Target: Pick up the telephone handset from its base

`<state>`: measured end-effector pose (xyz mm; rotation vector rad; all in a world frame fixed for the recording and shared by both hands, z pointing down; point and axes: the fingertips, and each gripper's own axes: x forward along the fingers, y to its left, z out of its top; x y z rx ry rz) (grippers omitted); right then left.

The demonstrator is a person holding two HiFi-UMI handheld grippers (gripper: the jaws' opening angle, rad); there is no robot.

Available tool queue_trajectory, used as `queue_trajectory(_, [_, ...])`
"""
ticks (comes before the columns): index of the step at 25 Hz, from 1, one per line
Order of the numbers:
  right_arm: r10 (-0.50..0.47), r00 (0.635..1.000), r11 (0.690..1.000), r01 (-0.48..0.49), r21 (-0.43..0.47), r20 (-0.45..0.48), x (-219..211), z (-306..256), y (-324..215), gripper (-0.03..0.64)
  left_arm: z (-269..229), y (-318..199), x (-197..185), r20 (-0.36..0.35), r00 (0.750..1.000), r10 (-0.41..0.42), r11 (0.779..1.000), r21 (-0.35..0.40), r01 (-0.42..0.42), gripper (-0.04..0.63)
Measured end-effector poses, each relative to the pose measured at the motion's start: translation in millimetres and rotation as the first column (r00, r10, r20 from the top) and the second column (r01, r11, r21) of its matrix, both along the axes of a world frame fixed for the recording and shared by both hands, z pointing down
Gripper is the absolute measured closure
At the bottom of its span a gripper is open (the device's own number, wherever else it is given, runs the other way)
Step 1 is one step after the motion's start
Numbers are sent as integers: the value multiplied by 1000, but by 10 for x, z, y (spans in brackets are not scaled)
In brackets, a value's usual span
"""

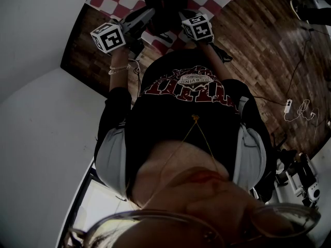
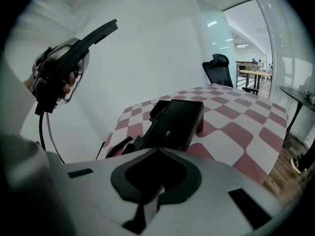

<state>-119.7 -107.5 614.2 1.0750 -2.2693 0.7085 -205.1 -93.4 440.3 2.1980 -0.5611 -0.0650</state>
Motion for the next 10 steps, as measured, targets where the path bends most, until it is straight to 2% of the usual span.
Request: queue_trajectory(10, [-3,1000,1000,3,0,3,-13,-2,5,600,-8,2,9,-1,1000,8,1000,3,-8,520])
